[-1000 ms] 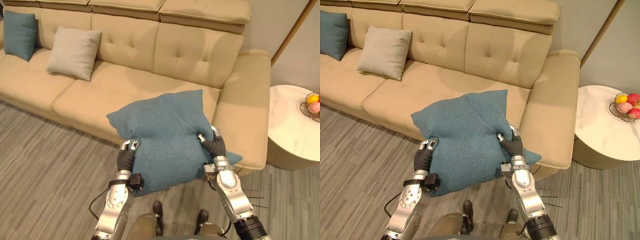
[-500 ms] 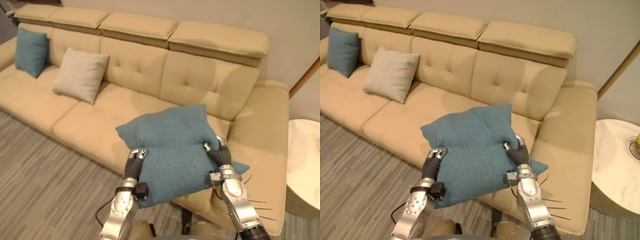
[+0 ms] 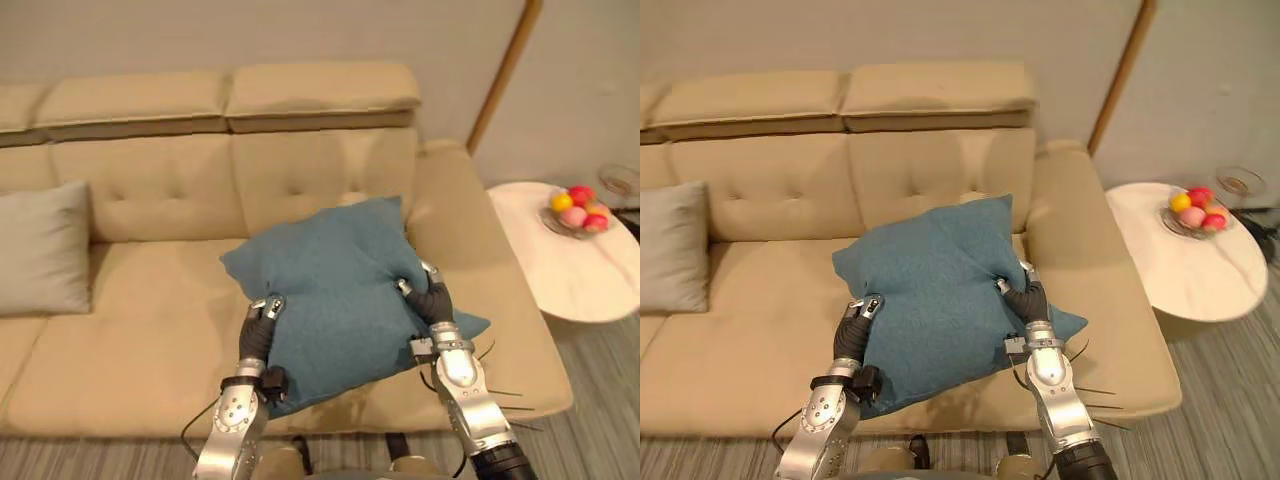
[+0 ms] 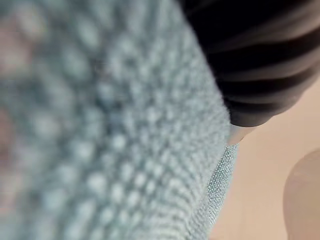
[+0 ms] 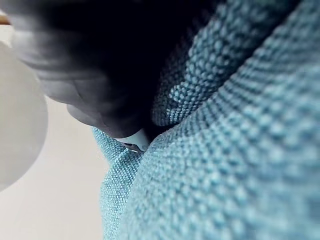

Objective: Pick up cushions and gather them together orderly.

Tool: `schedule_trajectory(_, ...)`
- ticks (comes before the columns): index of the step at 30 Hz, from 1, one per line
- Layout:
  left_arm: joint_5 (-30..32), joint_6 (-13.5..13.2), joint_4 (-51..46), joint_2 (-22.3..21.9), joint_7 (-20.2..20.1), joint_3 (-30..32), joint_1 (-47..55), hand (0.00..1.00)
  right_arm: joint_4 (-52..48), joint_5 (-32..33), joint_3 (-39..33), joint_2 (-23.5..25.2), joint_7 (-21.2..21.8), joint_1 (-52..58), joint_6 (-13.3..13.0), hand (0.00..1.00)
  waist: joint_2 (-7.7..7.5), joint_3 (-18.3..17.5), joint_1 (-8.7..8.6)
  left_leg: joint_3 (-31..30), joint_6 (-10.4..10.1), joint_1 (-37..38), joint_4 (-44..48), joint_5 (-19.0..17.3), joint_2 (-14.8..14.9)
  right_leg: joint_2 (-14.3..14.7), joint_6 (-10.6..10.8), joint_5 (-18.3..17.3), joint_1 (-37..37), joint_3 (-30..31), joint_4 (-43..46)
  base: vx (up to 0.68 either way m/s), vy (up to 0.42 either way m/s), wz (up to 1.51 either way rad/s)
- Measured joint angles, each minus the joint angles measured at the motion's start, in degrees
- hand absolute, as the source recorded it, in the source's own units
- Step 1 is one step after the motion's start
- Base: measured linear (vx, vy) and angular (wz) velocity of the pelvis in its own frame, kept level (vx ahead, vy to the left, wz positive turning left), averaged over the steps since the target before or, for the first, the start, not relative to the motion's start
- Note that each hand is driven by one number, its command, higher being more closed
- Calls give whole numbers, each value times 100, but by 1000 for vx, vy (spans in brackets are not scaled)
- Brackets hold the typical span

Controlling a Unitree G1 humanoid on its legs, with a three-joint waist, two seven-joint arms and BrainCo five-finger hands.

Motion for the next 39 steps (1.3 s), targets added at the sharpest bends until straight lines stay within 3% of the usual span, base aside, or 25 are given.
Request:
schedule_trajectory(6,407,1,244,64,232,2,-500,100,280,-286,23,-39,-222,-343,101,100,57,49,14,-77,-34,48,-263,39,135,149,-231,264,-31,-347,-203,71,-31,-14)
schedule_trajectory(10,569,3,869,106,660,99,-1690,100,912,-614,37,-69,-673,-1596,125,100,65,462,38,-199,-54,-371,-413,301,145,164,-275,489,-477,-623,-203,-115,-51,9)
schedule_trajectory(13,628,12,1706,534,1069,257,-3546,100,1584,-822,-165,-96,-1112,-3213,237,100,34,1137,200,-261,-11,-1066,-242,506,166,156,-315,782,-1067,-876,-201,-292,-68,5)
schedule_trajectory(17,647,114,2599,1204,1533,281,-5942,100,2185,-860,-690,-62,-1617,-5034,390,100,-42,1662,321,-477,-62,-1918,-59,754,131,165,-364,1057,-1695,-1106,-324,-308,-76,18)
schedule_trajectory(23,674,111,3834,1661,1793,262,-8590,100,2939,-866,-1265,80,-2355,-7043,400,100,-71,1793,301,-713,-78,-2701,-204,1179,95,169,-435,1402,-2332,-1325,-531,-157,-55,18)
schedule_trajectory(24,674,110,3980,1689,1826,264,-9034,0,3020,-867,-1378,68,-2485,-7360,399,100,-72,1793,284,-757,-75,-2835,-281,1255,80,165,-444,1433,-2473,-1371,-536,-59,-16,17)
schedule_trajectory(25,674,109,4011,1729,1875,279,-9264,0,3076,-866,-1449,68,-2547,-7558,399,100,-77,1797,252,-790,-77,-2911,-364,1325,54,154,-446,1443,-2572,-1403,-536,-60,-19,24)
schedule_trajectory(26,679,89,4072,1772,1905,382,-9556,0,3160,-865,-1491,47,-2651,-7810,399,0,-95,1815,189,-837,-74,-2988,-504,1424,25,137,-440,1458,-2684,-1450,-538,-46,-17,22)
schedule_trajectory(29,675,66,4383,1794,2166,659,-10248,0,3469,-853,-1527,-49,-2879,-8334,398,0,-221,1934,125,-860,-85,-3072,-885,1650,-11,125,-440,1474,-2920,-1484,-538,-37,-9,12)
schedule_trajectory(32,500,-22,4825,1796,2227,860,-10696,0,4070,-531,-1597,-271,-2832,-8713,401,0,-241,1971,115,-954,-100,-3122,-1366,1925,-42,124,-440,1474,-3132,-1604,-540,-21,2,19)
schedule_trajectory(39,-24,-31,5527,1743,1669,1164,-10472,0,4898,355,-1519,-532,-2220,-8725,619,0,-232,2006,114,-1112,-97,-3200,-1974,2250,-67,124,-440,1474,-3388,-1784,-542,17,53,13)
